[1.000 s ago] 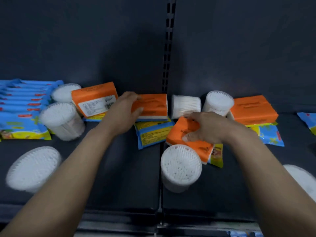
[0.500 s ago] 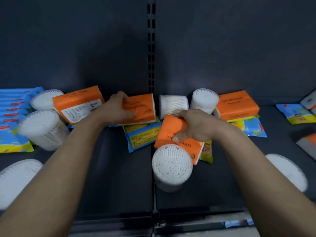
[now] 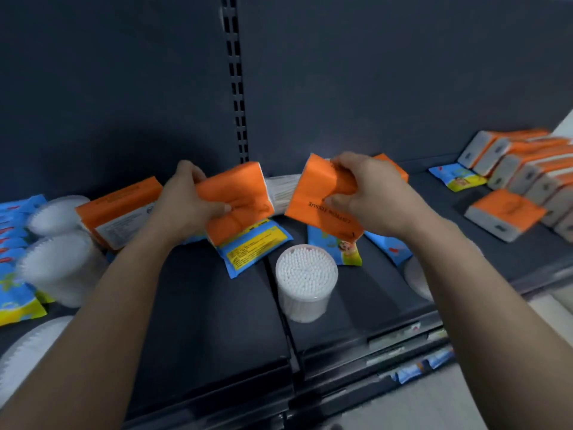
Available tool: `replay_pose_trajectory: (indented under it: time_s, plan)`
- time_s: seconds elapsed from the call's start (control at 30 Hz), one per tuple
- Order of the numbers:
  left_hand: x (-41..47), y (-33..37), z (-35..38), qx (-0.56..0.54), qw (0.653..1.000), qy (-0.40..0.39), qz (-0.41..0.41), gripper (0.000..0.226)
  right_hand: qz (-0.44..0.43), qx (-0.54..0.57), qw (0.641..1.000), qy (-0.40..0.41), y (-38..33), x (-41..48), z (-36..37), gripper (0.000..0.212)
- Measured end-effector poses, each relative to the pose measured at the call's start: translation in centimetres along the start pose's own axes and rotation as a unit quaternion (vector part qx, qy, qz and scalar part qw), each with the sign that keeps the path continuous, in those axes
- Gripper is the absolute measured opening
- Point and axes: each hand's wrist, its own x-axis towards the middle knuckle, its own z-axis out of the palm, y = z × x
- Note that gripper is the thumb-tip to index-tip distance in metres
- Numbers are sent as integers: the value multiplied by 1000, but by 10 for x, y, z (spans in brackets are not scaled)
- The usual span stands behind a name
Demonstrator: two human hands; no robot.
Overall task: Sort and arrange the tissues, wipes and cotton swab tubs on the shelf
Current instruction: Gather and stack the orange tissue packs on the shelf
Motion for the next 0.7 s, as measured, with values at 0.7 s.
replay_pose_trajectory:
  time_s: [0.7]
  plan:
    - [-72, 229, 161, -8, 984, -34, 173, 38, 62, -63, 991, 104, 216, -95, -122, 50]
